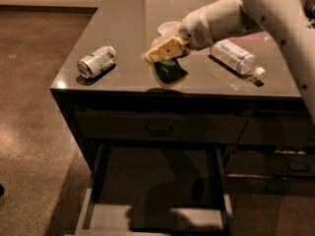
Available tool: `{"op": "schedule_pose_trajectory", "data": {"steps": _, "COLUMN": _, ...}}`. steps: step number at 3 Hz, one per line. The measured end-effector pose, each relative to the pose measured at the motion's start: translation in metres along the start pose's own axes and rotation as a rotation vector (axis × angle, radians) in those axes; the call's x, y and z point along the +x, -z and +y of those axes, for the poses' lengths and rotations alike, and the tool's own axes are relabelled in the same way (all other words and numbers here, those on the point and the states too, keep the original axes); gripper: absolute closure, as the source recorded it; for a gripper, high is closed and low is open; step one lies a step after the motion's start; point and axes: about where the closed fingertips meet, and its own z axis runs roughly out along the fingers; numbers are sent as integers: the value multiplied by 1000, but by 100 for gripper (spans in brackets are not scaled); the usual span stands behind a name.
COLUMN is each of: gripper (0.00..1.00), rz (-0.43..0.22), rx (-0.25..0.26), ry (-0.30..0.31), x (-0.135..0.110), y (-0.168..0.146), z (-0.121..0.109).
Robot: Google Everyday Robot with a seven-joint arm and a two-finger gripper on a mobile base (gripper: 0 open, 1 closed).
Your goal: Pick sponge from middle drawer and place on counter
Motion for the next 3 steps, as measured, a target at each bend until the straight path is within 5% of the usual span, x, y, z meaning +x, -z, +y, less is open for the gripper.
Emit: {"op": "schedule_pose_trajectory", "data": {"steps": 3, "gripper": 100, "rz": 19, "rx": -40, "ry": -77, "x": -14, "y": -47, "z": -33}}
